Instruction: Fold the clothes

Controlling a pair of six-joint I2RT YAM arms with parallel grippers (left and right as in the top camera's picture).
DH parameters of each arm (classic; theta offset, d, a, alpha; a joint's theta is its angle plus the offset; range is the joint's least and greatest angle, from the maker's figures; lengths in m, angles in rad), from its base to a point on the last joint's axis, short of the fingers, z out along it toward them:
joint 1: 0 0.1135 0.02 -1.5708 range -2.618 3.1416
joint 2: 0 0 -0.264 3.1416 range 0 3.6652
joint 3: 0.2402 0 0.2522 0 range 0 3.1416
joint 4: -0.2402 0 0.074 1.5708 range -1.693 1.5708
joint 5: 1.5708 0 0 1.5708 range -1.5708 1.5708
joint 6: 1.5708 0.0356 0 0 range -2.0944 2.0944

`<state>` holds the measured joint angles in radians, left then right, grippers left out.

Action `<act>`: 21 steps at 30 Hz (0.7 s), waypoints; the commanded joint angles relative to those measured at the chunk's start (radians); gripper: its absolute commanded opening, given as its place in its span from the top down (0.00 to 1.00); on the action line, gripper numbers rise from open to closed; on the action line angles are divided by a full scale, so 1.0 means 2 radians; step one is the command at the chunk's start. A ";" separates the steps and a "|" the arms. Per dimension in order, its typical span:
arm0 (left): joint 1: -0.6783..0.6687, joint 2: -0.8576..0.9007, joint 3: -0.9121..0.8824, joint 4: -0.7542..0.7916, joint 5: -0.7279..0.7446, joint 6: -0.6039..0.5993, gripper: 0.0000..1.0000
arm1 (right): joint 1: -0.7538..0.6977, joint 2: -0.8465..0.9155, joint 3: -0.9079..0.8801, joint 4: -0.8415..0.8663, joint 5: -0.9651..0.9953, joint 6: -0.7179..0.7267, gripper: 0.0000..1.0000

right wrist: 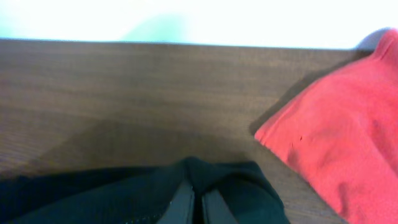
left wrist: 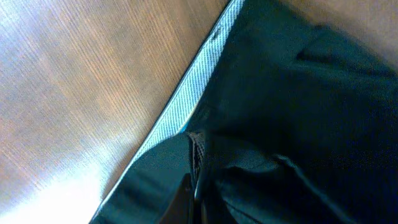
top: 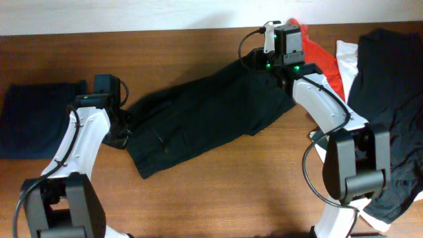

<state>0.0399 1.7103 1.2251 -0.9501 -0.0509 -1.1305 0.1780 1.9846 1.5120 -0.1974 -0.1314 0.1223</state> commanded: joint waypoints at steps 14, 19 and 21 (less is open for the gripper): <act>0.071 0.018 0.086 -0.013 -0.002 0.137 0.05 | -0.019 -0.037 0.010 -0.031 -0.003 -0.005 0.01; 0.061 0.020 0.042 -0.043 0.097 0.214 0.01 | -0.018 -0.071 0.010 -0.146 -0.014 -0.005 0.01; 0.059 0.020 -0.002 -0.035 0.093 0.214 0.01 | -0.018 -0.071 0.010 -0.180 -0.023 -0.005 0.01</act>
<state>0.1665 1.7451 1.3190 -1.0275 0.0826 -0.7654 0.1410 1.8549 1.5230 -0.5091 -0.1516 0.1089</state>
